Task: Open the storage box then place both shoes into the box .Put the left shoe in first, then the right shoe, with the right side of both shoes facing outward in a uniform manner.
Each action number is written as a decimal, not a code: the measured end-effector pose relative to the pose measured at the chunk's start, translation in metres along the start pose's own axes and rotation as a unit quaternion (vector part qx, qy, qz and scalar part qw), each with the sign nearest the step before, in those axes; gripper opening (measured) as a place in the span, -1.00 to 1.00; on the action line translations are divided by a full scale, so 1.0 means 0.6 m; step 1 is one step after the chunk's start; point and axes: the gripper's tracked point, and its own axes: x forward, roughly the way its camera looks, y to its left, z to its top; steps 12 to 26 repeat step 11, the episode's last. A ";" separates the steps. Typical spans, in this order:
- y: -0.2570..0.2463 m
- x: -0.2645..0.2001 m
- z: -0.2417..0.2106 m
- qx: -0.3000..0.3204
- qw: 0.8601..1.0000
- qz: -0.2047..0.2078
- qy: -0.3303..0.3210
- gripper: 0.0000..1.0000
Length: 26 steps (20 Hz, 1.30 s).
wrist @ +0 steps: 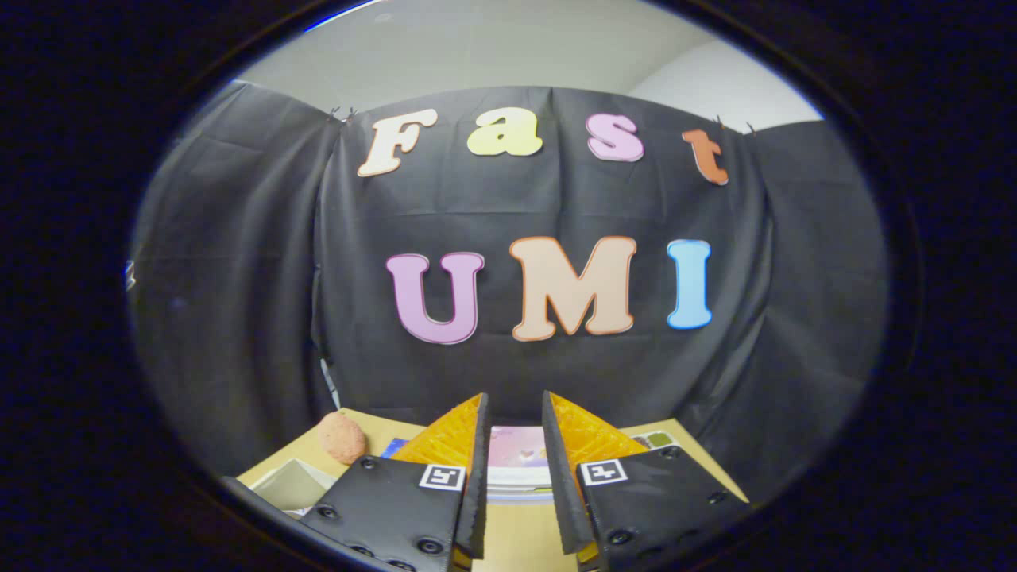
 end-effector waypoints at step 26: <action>-0.093 -0.004 0.026 -0.020 0.999 -0.024 -0.026 -0.22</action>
